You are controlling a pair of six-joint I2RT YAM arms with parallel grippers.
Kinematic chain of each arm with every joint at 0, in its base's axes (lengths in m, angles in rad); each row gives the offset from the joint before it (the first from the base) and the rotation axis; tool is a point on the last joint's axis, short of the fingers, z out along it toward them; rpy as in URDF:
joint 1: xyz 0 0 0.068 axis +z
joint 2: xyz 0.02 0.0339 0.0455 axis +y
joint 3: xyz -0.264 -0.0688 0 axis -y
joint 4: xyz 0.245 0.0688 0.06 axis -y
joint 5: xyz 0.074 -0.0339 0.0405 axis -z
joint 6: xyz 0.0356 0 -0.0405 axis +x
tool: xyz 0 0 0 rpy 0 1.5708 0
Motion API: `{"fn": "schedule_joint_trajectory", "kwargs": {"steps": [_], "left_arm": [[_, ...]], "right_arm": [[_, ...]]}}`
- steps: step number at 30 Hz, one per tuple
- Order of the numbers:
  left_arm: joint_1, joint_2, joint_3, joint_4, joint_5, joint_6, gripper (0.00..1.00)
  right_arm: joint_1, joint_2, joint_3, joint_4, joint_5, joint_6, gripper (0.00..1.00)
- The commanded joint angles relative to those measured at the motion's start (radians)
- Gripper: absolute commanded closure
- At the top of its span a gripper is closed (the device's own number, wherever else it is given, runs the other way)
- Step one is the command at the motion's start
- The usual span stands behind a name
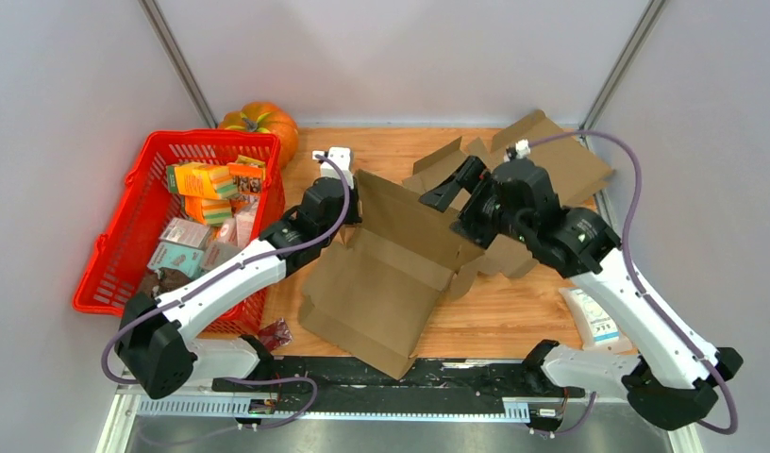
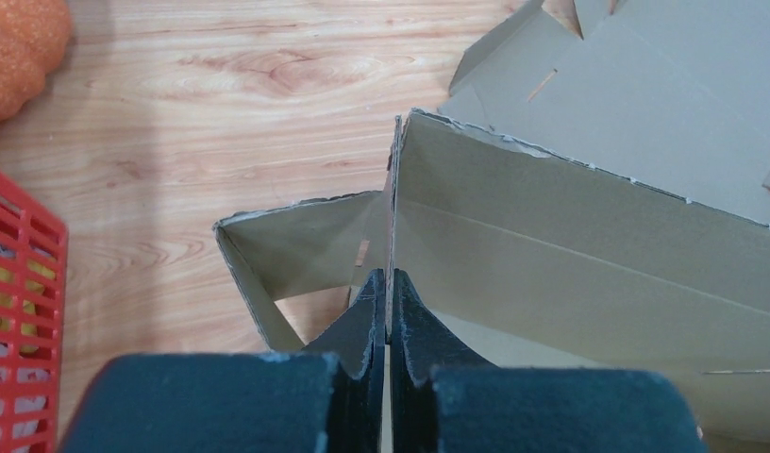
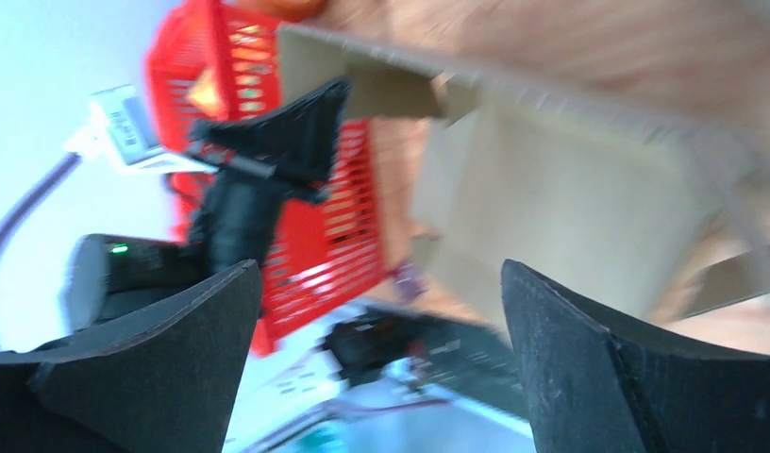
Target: Fold the paper box
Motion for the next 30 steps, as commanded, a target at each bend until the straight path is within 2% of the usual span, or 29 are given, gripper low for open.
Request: {"fn": "schedule_joint_trajectory", "kwargs": {"steps": [1,2,5,7,9,10,13,21,22,24,27,30], "left_arm": [[-0.017,-0.037,0.001,0.001,-0.099,-0.083,1.0],[-0.023,-0.041,-0.002,0.001,-0.114,-0.099,1.0],[-0.033,-0.054,-0.023,0.009,-0.162,-0.126,1.0],[-0.043,-0.063,-0.04,0.029,-0.183,-0.136,1.0],[-0.05,-0.072,-0.06,0.058,-0.211,-0.145,1.0],[-0.055,-0.074,-0.062,0.056,-0.217,-0.149,1.0],[-0.061,-0.069,-0.057,0.055,-0.229,-0.159,1.0],[-0.076,-0.084,-0.076,0.059,-0.277,-0.163,1.0],[-0.08,-0.088,-0.079,0.061,-0.28,-0.163,1.0],[-0.081,-0.094,-0.085,0.066,-0.286,-0.165,1.0],[-0.09,-0.092,-0.086,0.069,-0.298,-0.165,1.0],[-0.095,-0.092,-0.088,0.078,-0.298,-0.166,1.0]], "right_arm": [[0.094,0.027,-0.12,0.192,0.051,0.613,0.0],[0.102,0.038,-0.111,0.18,0.057,0.717,0.0],[0.129,0.084,-0.06,0.167,0.135,0.859,0.0],[0.137,0.142,-0.016,0.163,0.17,0.872,0.01],[0.134,0.19,0.06,0.07,0.213,0.908,0.07],[0.134,0.217,0.058,0.065,0.203,0.939,0.13],[0.135,0.221,-0.006,0.163,0.197,0.994,0.19],[0.114,0.265,0.008,0.131,0.262,1.031,0.31],[0.111,0.274,0.012,0.128,0.263,1.034,0.36],[0.103,0.291,0.014,0.117,0.267,1.04,0.39],[0.097,0.313,0.026,0.1,0.286,1.04,0.41],[0.094,0.331,0.046,0.083,0.299,1.04,0.5]]}}
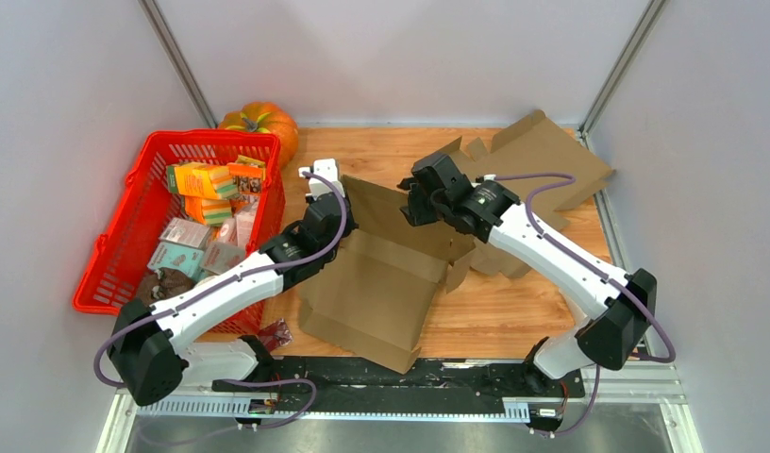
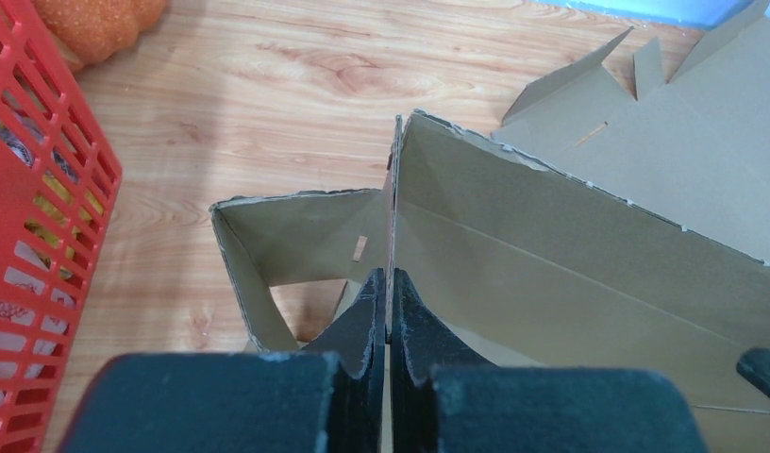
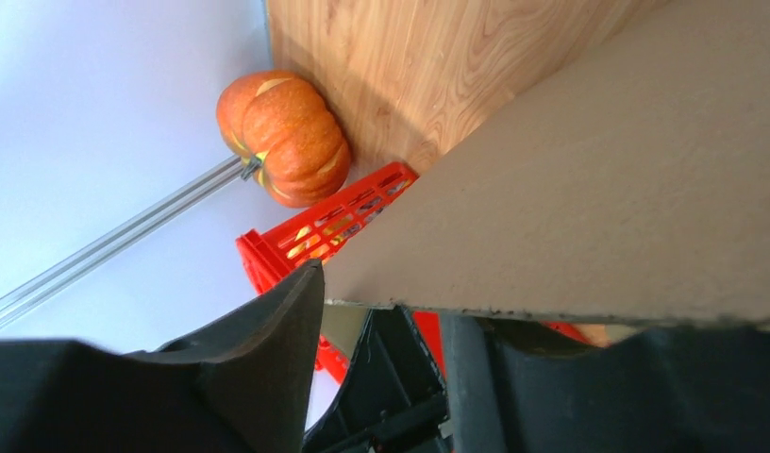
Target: Fold the paper box
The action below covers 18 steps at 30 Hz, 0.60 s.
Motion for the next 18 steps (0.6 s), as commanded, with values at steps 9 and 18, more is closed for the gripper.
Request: {"fn": "schedule_joint_trajectory", "kwargs": {"steps": [9,18], "left_arm": [[-0.022,-0.044,-0.024,0.072,-0.028,-0.011,1.0],[-0.024,-0.067,-0.058,0.122,0.039,0.012,1.0]], "right_arm": [[-0.02,0.05,0.056,-0.041,0.069,0.113,0.68],[-0.034,0.072,0.061,-0.027,0.047,0.075,0.83]]}}
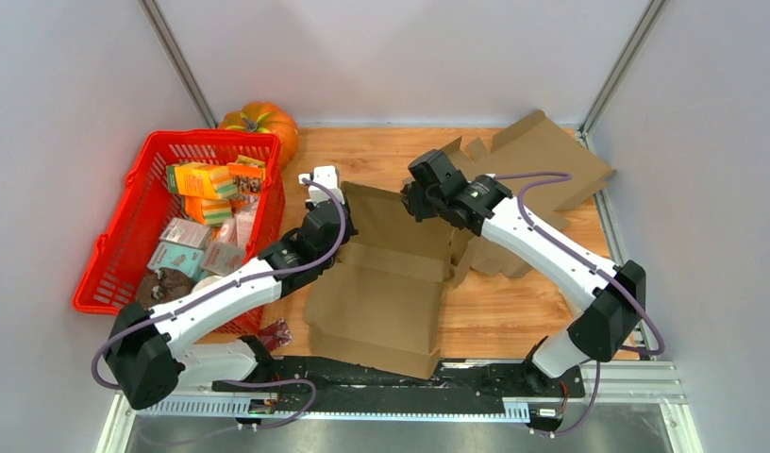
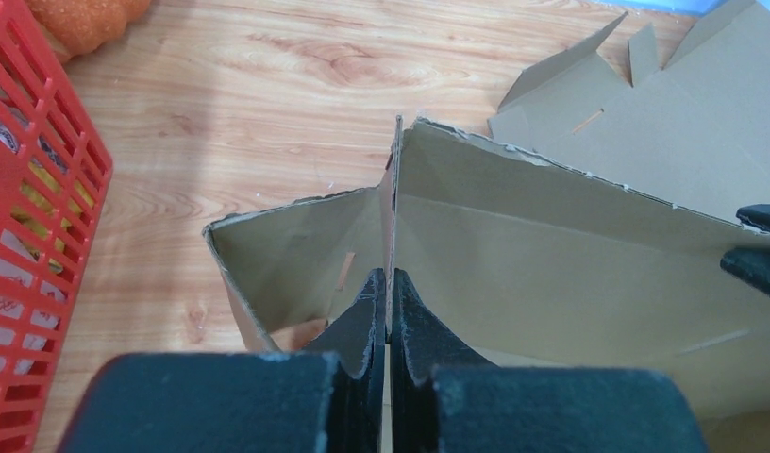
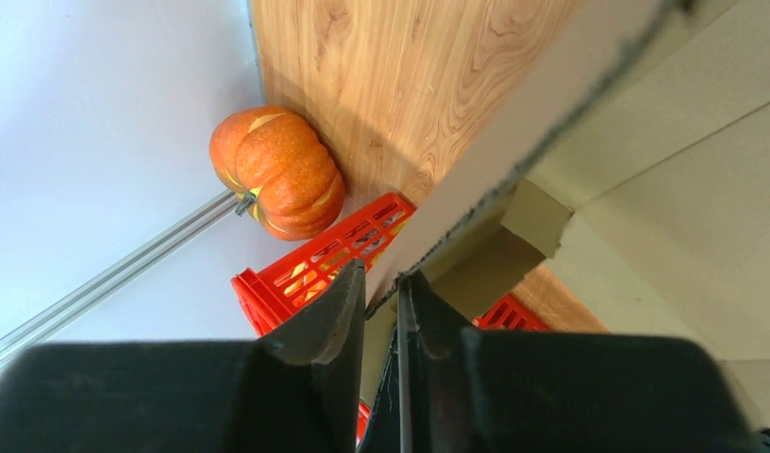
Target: Fold the paper box
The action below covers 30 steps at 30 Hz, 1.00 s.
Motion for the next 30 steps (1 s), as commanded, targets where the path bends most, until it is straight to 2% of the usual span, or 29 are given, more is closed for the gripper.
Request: {"fn": "schedule_joint_trajectory", "kwargs": {"steps": [1,3,4,6,7,10,12,13,15,17,22,26,28,30], "left_arm": [[-0.005,-0.057,-0.006,0.081,0.065,0.033,0.94],[-0.005,-0.087,-0.032,0.088,0.128,0.054,0.78],[-0.005,-0.138,-0.043,0.087,0.148,0.069,0.59],[-0.003,-0.205,-0.069,0.056,0.242,0.096,0.49],[-0.003,-0.282,-0.075,0.023,0.269,0.109,0.44],[0.0,-0.446,-0.082,-0.12,0.338,0.129,0.4],[0.014,-0.508,-0.085,-0.221,0.376,0.14,0.37],[0.028,-0.535,-0.088,-0.247,0.404,0.137,0.32],[0.095,-0.52,-0.079,-0.304,0.543,0.119,0.28],[0.13,-0.48,-0.074,-0.376,0.547,0.079,0.28],[0.132,-0.537,-0.163,-0.35,0.475,0.099,0.28],[0.132,-0.558,-0.175,-0.376,0.506,0.117,0.28],[0.13,-0.592,-0.203,-0.359,0.52,0.134,0.25],[0.132,-0.605,-0.206,-0.35,0.548,0.171,0.26]], "right_arm": [[-0.008,0.008,0.033,0.0,0.022,0.057,0.87],[-0.008,-0.015,0.012,0.008,0.005,0.035,0.89],[-0.009,-0.03,-0.005,0.02,0.004,0.025,0.9],[-0.01,-0.053,-0.04,0.046,0.013,-0.029,0.91],[-0.01,-0.074,-0.048,0.046,0.014,-0.05,0.95],[-0.01,-0.119,-0.108,0.081,0.002,-0.116,0.99],[-0.01,-0.151,-0.193,0.172,0.002,-0.161,1.0],[-0.011,-0.163,-0.226,0.205,0.001,-0.176,1.0],[-0.01,-0.203,-0.301,0.295,0.0,-0.222,1.0],[-0.013,-0.238,-0.343,0.362,0.0,-0.245,1.0],[-0.017,-0.314,-0.468,0.485,0.023,-0.374,1.0],[-0.017,-0.352,-0.539,0.636,0.042,-0.501,1.0],[-0.016,-0.367,-0.576,0.698,0.042,-0.546,1.0],[-0.014,-0.374,-0.651,0.824,0.042,-0.603,1.0]]}}
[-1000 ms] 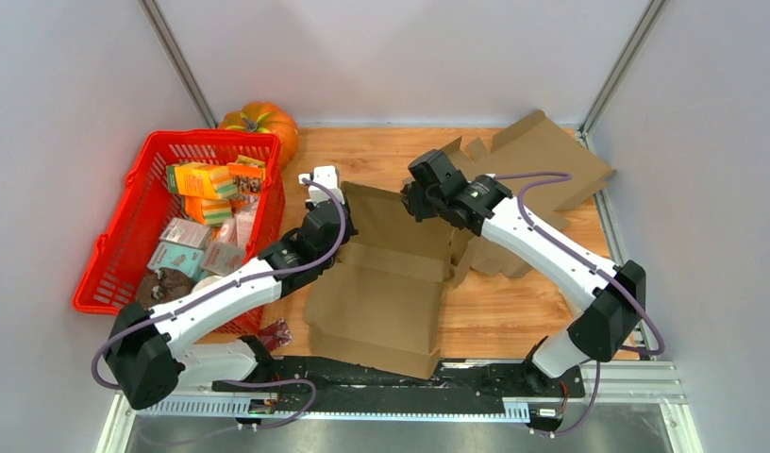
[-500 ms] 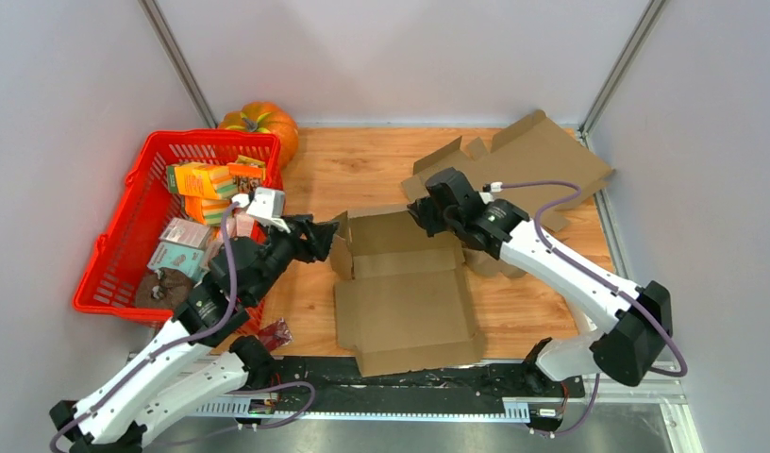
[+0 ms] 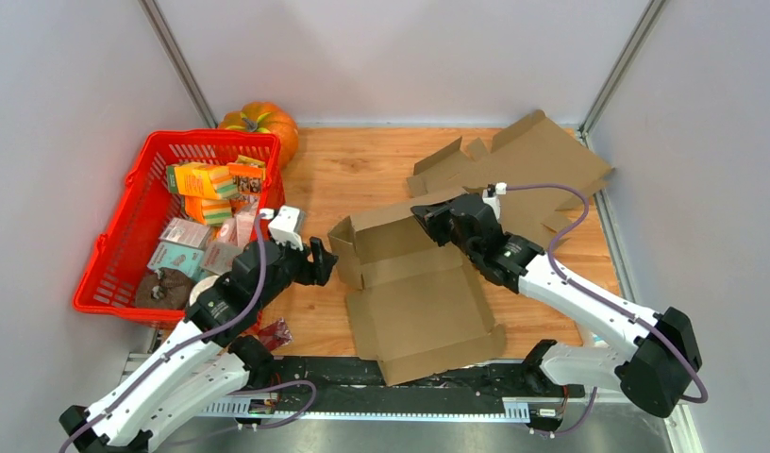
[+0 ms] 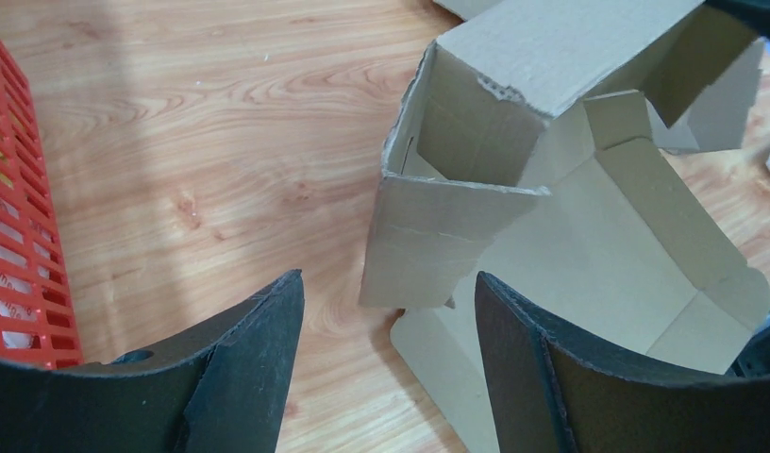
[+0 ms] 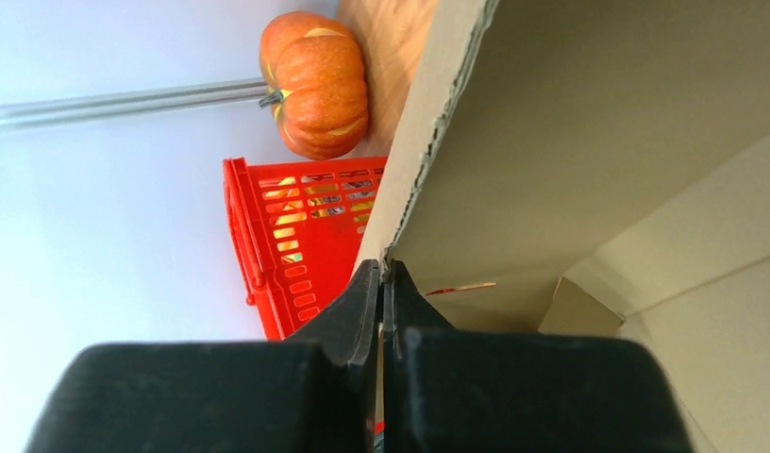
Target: Fold the paper box
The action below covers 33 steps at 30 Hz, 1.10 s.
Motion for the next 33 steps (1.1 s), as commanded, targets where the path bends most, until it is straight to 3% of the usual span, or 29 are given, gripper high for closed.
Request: {"fn": "schedule_joint_trajectory", "kwargs": {"steps": [1,8,14,21,26,29,33], "left_arm": [[0.005,-0.049,-0.009,0.02,0.052,0.076,0.27],[0.003,0.003,-0.01,0.066,0.097,0.085,0.29],[0.002,0.104,-0.053,0.14,0.055,0.12,0.28],[-0.043,0.182,-0.124,0.37,0.052,0.26,0.28],[-0.06,0.225,-0.165,0.506,0.168,0.277,0.41],[-0.109,0.203,-0.217,0.584,0.143,0.268,0.51],[-0.12,0.204,-0.253,0.674,0.148,0.225,0.46]], "right_arm": [[-0.002,-0.037,-0.112,0.263,0.076,-0.207,1.0],[-0.003,-0.06,-0.239,0.436,0.075,-0.255,1.0],[-0.015,-0.097,-0.264,0.429,0.063,-0.253,1.0],[-0.017,-0.111,-0.275,0.465,0.033,-0.269,1.0],[-0.017,-0.077,-0.312,0.52,0.026,-0.218,1.0],[-0.015,-0.06,-0.33,0.56,0.023,-0.194,1.0],[-0.017,-0.06,-0.358,0.577,0.024,-0.154,1.0]]}}
